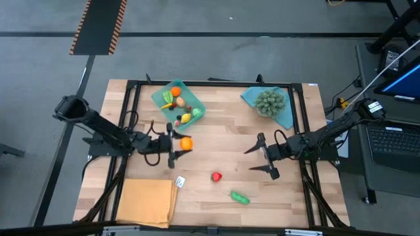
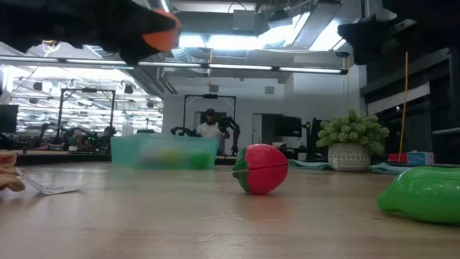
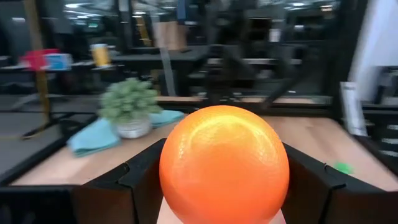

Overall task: Pick and placing Produce into tupperware
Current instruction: Put the orange into the blue bin

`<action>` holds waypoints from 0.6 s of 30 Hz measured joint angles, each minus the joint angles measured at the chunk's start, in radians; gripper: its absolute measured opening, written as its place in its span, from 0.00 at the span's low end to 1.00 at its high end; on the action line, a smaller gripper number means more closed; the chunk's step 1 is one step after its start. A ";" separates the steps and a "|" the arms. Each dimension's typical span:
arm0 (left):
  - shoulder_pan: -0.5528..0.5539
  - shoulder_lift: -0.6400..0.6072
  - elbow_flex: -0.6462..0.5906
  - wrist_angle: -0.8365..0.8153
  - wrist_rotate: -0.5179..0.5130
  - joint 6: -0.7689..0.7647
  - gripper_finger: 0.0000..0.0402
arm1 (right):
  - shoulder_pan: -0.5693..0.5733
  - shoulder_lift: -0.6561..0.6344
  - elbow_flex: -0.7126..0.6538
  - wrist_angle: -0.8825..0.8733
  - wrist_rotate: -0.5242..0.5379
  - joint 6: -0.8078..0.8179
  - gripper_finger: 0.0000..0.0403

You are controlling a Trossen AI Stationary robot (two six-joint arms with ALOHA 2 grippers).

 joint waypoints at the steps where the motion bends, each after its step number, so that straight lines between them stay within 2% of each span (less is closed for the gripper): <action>1: 0.020 0.000 0.000 0.000 -0.010 0.000 0.59 | 0.000 0.000 0.000 0.000 0.015 0.000 0.77; 5: 0.106 0.000 0.000 -0.001 -0.025 -0.001 0.59 | 0.000 0.000 0.000 -0.001 0.031 0.005 0.77; 10: 0.219 0.000 0.000 0.000 -0.104 -0.038 0.60 | -0.008 0.000 0.000 -0.001 0.031 0.001 0.77; 18: 0.372 0.000 0.000 0.000 -0.110 -0.030 0.60 | -0.084 0.000 0.000 -0.002 0.033 -0.004 0.77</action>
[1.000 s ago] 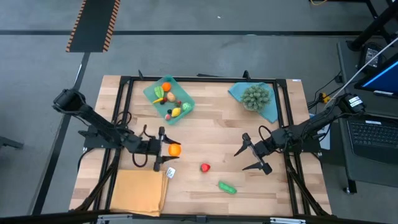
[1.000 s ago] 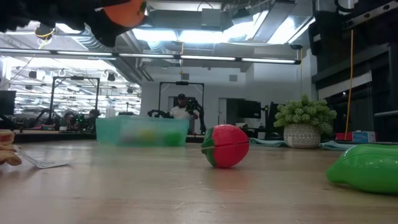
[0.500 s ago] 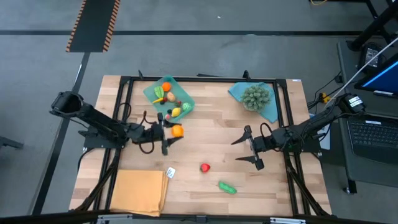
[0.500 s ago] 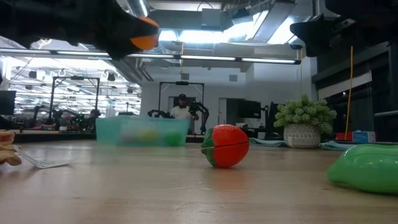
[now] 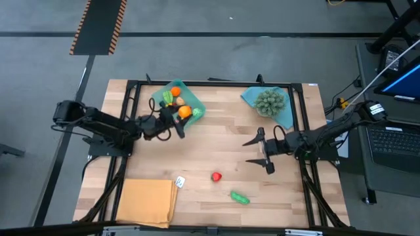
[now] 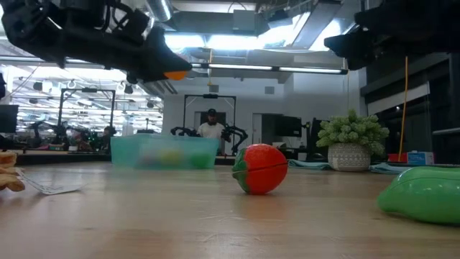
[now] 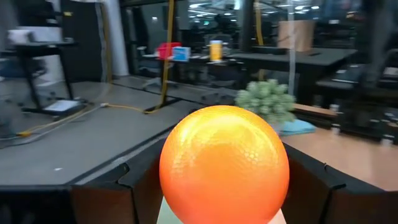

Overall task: Pick and placing Produce into tupperware
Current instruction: Put the orange into the blue bin

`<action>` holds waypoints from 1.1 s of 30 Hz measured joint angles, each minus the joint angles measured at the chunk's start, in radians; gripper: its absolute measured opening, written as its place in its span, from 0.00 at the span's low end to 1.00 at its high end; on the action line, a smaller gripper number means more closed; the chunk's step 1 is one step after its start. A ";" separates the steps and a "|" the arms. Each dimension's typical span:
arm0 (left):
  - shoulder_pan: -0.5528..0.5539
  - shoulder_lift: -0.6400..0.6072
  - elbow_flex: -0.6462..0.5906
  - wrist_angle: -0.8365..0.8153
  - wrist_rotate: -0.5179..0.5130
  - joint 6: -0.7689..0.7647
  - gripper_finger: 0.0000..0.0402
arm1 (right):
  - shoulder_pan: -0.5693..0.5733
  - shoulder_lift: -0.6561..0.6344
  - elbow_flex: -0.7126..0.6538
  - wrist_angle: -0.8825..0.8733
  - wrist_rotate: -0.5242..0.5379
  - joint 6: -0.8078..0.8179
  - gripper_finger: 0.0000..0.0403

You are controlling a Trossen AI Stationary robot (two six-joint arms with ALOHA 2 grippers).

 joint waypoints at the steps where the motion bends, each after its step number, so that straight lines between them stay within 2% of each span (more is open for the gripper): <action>1: 0.016 0.000 0.000 0.000 -0.002 0.002 0.60 | -0.011 0.000 0.000 0.000 0.000 -0.002 0.77; 12: 0.178 0.001 0.000 -0.045 -0.031 0.005 0.60 | -0.110 0.000 0.000 -0.001 0.000 -0.073 0.77; 31: 0.242 0.001 0.001 -0.105 -0.027 0.021 0.60 | -0.186 0.000 0.000 -0.003 -0.001 -0.069 0.77; 33: 0.257 0.001 0.001 -0.126 -0.001 -0.003 0.60 | -0.186 0.000 0.000 -0.002 -0.001 -0.069 0.77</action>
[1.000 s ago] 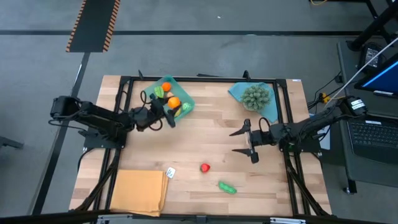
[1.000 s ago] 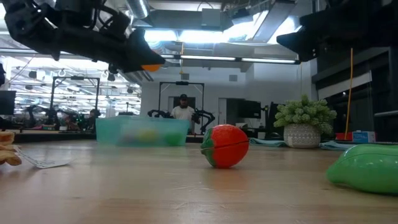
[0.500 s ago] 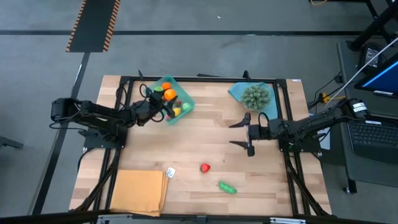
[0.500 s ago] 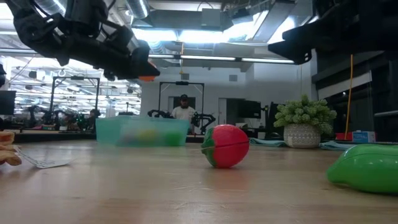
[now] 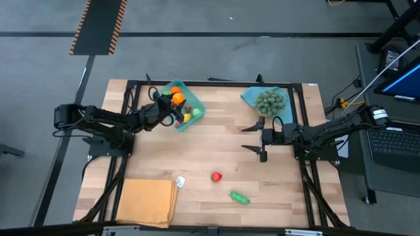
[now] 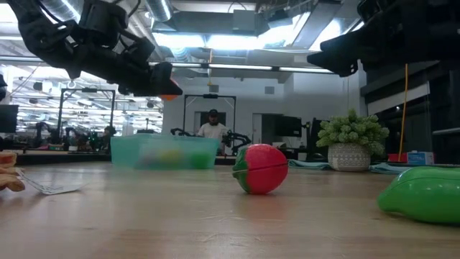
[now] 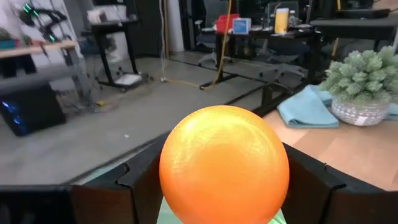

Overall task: Pick and placing Produce into tupperware
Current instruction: Put the orange into the blue bin

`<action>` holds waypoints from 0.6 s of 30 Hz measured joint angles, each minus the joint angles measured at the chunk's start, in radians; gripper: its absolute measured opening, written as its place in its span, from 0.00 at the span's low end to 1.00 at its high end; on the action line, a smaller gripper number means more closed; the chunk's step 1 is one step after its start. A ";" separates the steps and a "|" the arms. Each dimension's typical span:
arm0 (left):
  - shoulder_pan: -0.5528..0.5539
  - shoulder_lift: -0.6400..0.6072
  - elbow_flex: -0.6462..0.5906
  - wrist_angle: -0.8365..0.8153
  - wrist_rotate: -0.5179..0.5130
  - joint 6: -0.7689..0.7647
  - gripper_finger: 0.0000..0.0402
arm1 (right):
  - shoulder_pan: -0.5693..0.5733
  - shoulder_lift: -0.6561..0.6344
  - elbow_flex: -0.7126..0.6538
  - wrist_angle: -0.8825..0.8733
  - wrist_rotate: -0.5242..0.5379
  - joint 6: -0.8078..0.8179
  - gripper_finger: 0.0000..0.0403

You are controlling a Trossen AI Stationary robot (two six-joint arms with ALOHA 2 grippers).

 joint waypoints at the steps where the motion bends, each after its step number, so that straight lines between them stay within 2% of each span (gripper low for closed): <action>1: 0.010 0.000 0.001 -0.013 0.018 -0.021 0.60 | 0.000 0.000 0.000 0.000 0.000 0.000 0.77; 6: 0.069 0.000 0.063 -0.219 0.055 -0.078 0.59 | 0.000 0.000 0.000 0.000 0.000 -0.001 0.77; 8: 0.088 0.000 0.115 -0.338 0.062 -0.080 0.59 | 0.000 0.000 0.000 0.000 0.000 -0.001 0.77; 12: 0.134 0.000 0.239 -0.606 0.152 -0.079 0.59 | 0.000 0.000 0.000 -0.024 0.000 -0.001 0.77; 18: 0.188 0.000 0.389 -0.918 0.173 -0.074 0.59 | 0.000 0.000 0.000 -0.043 0.000 0.000 0.77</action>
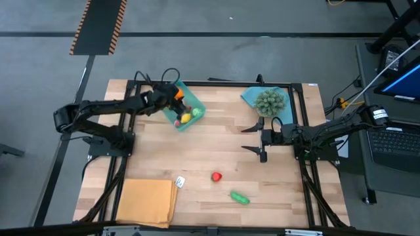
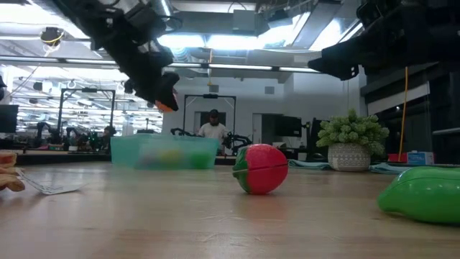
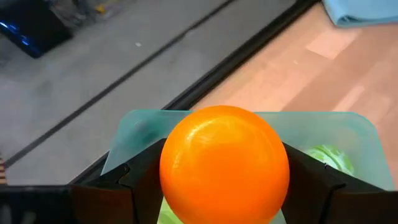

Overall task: Pick and placing Produce into tupperware
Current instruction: Put the orange into the blue bin

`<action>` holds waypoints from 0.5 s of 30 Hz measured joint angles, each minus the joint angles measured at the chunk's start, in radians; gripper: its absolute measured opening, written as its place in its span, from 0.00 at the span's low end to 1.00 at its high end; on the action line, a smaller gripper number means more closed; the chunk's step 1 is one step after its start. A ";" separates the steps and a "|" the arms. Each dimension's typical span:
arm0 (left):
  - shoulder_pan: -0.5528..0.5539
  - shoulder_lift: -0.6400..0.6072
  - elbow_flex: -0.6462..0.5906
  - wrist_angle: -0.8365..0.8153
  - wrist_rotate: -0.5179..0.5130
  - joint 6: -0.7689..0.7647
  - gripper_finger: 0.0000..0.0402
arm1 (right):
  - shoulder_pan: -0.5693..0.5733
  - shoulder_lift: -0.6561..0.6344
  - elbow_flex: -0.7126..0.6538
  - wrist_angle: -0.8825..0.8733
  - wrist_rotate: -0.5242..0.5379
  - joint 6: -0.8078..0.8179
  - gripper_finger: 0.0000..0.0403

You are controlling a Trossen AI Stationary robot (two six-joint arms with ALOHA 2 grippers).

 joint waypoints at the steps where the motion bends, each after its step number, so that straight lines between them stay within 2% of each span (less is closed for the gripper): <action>1: 0.011 0.000 0.021 -0.035 0.022 0.008 0.59 | 0.000 0.000 0.000 -0.001 0.000 0.000 0.77; 5: 0.056 0.007 0.093 -0.142 0.135 0.045 0.59 | 0.000 0.000 0.000 -0.002 0.000 0.001 0.77; 11: 0.105 0.015 0.170 -0.272 0.149 0.084 0.59 | 0.000 0.000 0.000 -0.003 0.000 0.001 0.77; 15: 0.144 0.015 0.198 -0.301 0.245 0.106 0.59 | 0.000 0.000 0.000 -0.007 0.000 0.000 0.77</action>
